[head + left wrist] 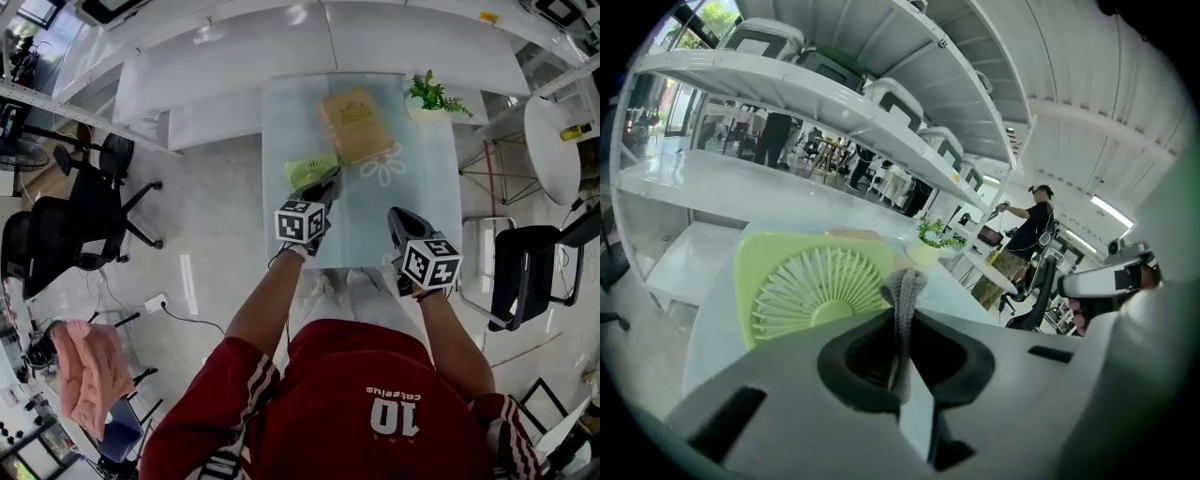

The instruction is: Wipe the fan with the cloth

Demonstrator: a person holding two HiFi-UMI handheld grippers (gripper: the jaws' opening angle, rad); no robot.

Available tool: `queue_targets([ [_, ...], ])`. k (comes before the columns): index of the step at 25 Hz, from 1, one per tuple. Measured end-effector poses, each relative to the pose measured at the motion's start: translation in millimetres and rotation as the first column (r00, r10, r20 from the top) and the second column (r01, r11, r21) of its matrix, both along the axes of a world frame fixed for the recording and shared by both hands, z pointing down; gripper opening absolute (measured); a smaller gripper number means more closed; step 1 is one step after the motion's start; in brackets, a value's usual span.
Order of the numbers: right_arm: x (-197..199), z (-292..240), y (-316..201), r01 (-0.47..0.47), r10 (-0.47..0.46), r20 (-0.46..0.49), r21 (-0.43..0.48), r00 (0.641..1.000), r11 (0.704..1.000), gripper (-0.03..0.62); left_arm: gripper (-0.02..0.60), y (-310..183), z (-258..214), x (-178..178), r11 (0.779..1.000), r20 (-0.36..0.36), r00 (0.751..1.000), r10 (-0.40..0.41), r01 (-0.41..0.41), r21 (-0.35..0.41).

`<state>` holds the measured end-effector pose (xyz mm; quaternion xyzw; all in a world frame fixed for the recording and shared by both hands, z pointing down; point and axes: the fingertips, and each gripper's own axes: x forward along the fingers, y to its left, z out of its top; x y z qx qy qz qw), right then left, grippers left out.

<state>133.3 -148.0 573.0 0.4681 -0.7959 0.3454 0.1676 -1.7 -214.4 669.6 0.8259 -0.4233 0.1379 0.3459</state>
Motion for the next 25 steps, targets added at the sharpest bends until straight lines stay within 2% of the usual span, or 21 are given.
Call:
queue_targets([
  [9, 0, 2, 2, 0.019, -0.019, -0.013, -0.020, 1.000, 1.000, 0.005, 0.026, -16, 9, 4, 1.000, -0.011, 1.000, -0.017, 0.017, 0.010],
  [25, -5, -4, 17, 0.012, -0.012, -0.036, -0.014, 0.999, 1.000, 0.005, 0.026, -17, 11, -24, 0.998, -0.024, 0.998, -0.061, 0.061, 0.011],
])
